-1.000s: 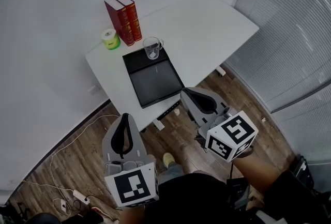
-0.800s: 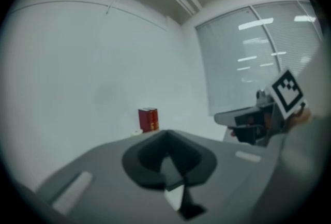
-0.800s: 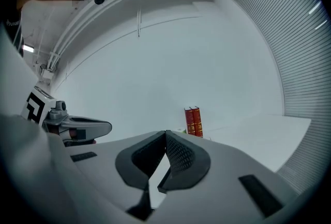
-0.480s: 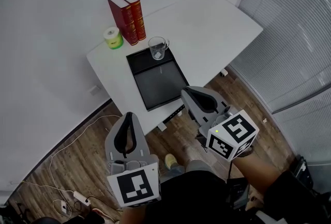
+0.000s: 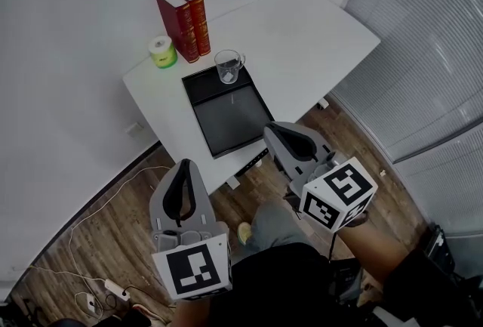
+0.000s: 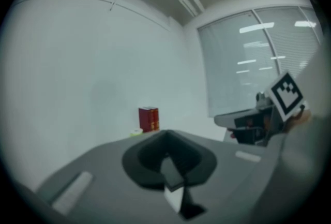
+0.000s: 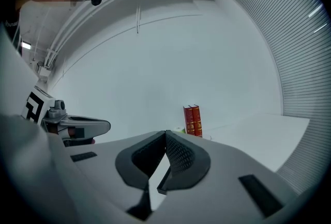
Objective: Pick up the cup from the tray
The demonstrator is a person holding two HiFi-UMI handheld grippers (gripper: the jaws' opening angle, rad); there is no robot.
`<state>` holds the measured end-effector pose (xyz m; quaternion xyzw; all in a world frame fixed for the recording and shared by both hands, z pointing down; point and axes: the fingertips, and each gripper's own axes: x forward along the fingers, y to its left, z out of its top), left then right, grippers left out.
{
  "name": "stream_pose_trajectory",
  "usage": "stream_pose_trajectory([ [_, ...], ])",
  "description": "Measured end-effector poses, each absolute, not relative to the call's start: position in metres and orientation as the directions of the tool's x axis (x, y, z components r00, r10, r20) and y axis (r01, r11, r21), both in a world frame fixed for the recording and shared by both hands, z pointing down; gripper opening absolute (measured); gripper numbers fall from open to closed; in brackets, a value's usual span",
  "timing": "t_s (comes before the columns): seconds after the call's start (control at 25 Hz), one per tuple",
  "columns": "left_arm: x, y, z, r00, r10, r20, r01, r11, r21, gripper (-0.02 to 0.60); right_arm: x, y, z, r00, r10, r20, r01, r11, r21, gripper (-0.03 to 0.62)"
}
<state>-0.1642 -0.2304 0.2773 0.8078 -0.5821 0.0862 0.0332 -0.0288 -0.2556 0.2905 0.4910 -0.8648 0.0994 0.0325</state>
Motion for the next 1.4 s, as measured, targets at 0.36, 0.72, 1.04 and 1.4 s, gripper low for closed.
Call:
stream_pose_trajectory([
  [0.36,-0.163,-0.223,0.273,0.322,-0.933,0.159,-0.941,-0.333,-0.05,0.002,-0.021,-0.248,0.28,-0.496,-0.857,0.137,-0.868,0.484,-0.11,0.014],
  [0.72,-0.158,-0.221,0.269,0.332,-0.931,0.152,-0.937,-0.344,-0.057,0.002,-0.012,-0.247,0.275,-0.479,-0.869,0.124,-0.877,0.468,-0.106,0.014],
  [1.04,-0.154,-0.228,0.269,0.335,-0.931,0.145,-0.936,-0.347,-0.067,0.002,-0.008,-0.254,0.271,-0.471,-0.876,0.099,-0.881,0.463,-0.1,0.014],
  [1.4,-0.144,-0.245,0.273,0.346,-0.925,0.159,-0.924,-0.366,-0.114,0.002,0.004,-0.27,0.272,-0.466,-0.88,0.094,-0.883,0.457,-0.108,0.014],
])
